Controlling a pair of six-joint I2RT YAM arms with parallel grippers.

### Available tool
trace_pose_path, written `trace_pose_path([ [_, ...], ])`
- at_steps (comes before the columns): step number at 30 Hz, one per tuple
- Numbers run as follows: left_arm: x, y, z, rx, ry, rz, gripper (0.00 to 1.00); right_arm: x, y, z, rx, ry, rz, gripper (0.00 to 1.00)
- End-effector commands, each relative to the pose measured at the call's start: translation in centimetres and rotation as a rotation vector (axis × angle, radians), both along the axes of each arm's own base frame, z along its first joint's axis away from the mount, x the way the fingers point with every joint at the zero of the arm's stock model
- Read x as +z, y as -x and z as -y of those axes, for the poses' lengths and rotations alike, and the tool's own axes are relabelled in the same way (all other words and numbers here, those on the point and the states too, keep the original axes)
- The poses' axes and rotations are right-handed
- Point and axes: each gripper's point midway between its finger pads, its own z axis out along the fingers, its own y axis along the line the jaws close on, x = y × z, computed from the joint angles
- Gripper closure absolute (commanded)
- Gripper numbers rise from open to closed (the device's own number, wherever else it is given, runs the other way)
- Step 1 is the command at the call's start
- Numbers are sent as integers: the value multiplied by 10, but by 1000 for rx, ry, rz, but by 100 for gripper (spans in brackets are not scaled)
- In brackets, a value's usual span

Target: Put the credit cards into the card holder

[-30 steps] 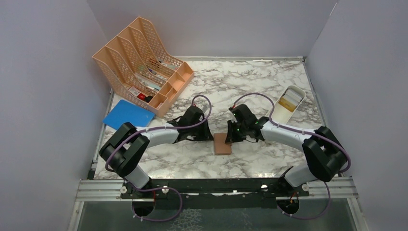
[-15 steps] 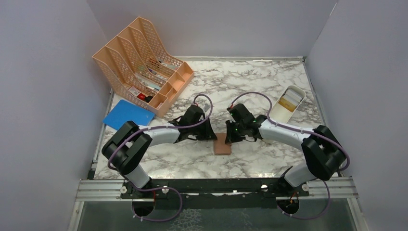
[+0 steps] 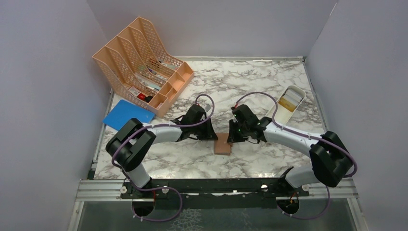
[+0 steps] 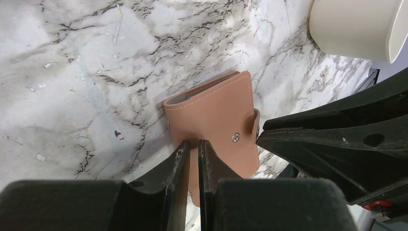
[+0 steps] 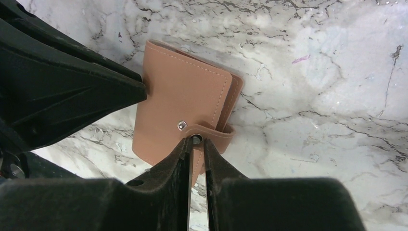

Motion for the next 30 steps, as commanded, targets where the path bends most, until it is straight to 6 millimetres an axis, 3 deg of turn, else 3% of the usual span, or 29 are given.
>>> trace_pose_path([
  [1, 0, 0, 7, -37, 15, 5, 85, -1, -2, -3, -26, -24, 21, 82],
  [10, 6, 3, 12, -49, 30, 10, 84, -6, 2, -5, -25, -49, 11, 84],
  [19, 17, 9, 17, -57, 55, 11, 85, 7, -7, -2, -57, -57, 72, 83],
  [30, 22, 11, 18, -52, 53, 16, 84, -4, -3, 0, -73, -60, 59, 83],
])
